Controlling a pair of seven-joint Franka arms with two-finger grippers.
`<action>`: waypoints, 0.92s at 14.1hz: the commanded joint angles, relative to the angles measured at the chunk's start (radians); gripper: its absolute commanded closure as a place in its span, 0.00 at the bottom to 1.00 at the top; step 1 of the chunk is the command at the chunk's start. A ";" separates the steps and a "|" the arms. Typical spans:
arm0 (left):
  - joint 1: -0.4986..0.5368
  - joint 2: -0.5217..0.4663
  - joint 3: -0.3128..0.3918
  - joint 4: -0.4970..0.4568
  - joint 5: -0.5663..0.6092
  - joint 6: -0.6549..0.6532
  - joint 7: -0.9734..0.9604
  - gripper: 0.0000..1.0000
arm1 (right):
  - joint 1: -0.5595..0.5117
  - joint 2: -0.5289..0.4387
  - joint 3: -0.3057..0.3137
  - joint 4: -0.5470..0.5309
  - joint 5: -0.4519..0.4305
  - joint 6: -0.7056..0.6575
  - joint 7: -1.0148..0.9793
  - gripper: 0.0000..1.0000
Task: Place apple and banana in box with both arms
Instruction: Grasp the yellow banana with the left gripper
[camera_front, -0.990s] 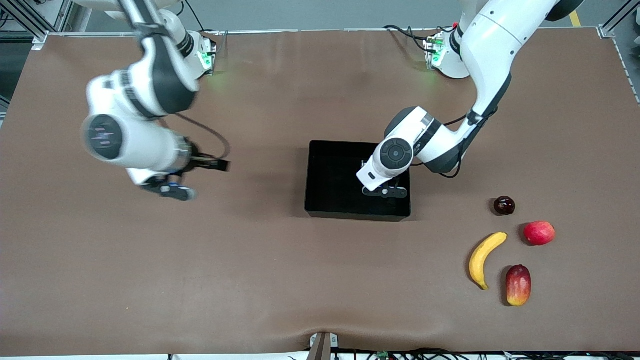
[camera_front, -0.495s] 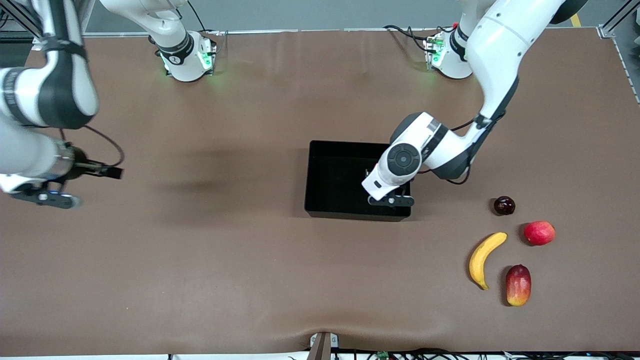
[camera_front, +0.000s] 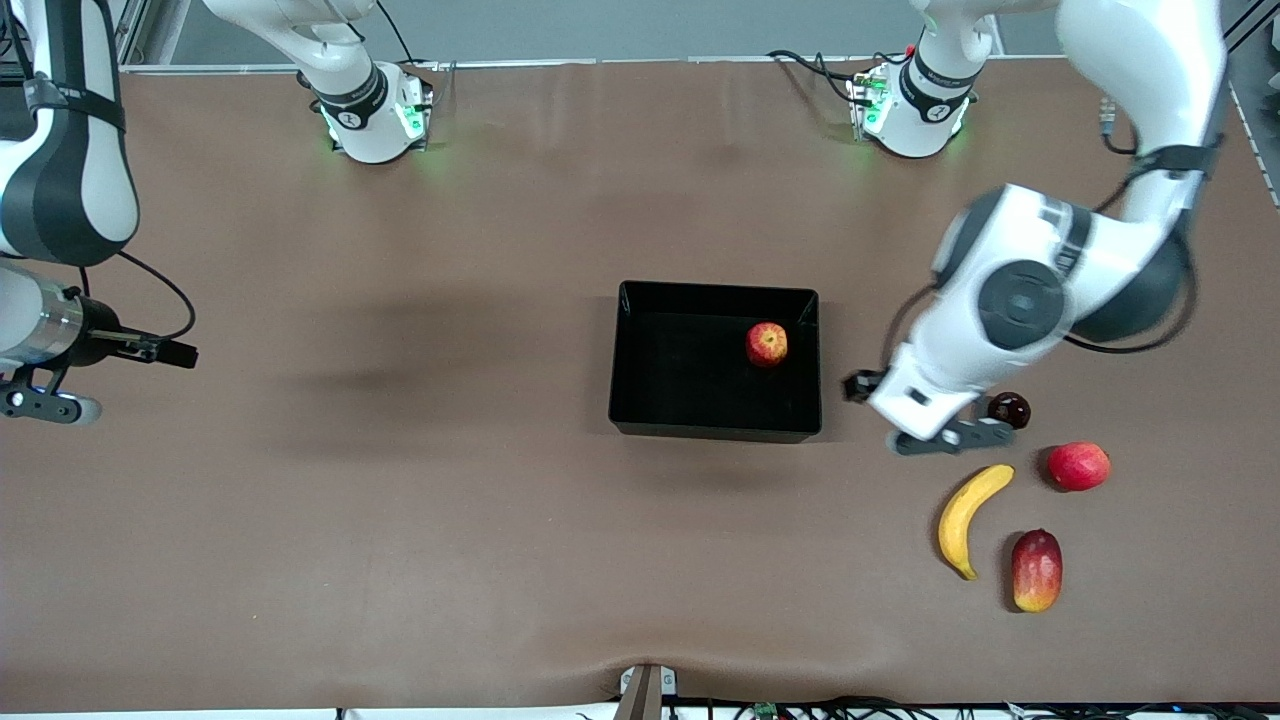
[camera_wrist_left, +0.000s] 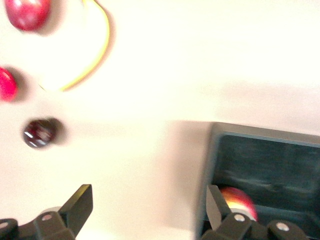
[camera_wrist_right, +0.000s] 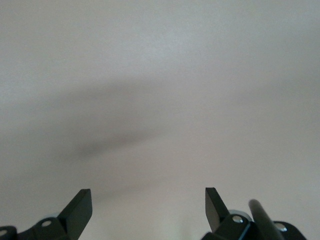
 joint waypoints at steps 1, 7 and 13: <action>0.078 0.101 -0.009 0.015 0.054 0.092 0.180 0.00 | -0.006 0.003 0.005 0.015 0.014 -0.014 -0.002 0.00; 0.179 0.266 0.020 0.015 0.167 0.354 0.551 0.00 | -0.004 0.006 0.007 0.032 0.092 -0.031 -0.004 0.00; 0.179 0.359 0.099 0.015 0.186 0.548 0.789 0.34 | -0.037 -0.028 0.005 0.317 0.117 -0.413 -0.022 0.00</action>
